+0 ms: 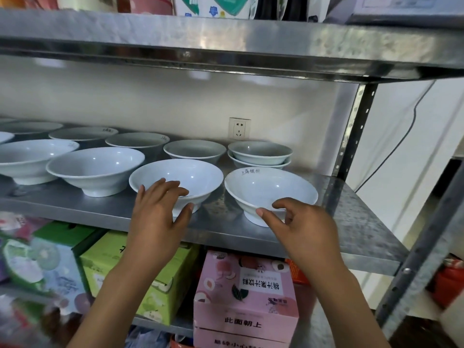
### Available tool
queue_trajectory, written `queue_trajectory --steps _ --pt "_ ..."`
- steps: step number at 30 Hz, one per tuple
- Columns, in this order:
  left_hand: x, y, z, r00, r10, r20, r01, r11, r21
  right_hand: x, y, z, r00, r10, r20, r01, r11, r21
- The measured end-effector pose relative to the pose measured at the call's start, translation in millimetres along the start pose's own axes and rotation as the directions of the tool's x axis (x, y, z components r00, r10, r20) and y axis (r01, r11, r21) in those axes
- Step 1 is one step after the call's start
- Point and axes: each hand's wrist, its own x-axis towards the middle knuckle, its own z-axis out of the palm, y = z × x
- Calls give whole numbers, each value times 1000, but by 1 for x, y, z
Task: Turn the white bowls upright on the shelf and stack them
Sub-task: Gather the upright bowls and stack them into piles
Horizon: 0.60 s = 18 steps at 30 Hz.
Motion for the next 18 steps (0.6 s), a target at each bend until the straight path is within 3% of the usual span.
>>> queue_trajectory --steps 7,13,18 --pt "-7 -6 0 984 -118 -132 112 992 -51 -7 8 5 991 117 65 -117 993 -6" --pt "-8 -6 -1 959 -237 -157 204 959 -198 -10 8 1 980 191 58 -191 982 -4" --pt "-8 -5 -3 913 -383 -139 322 888 -328 -11 11 0 975 220 -31 -203 938 280"
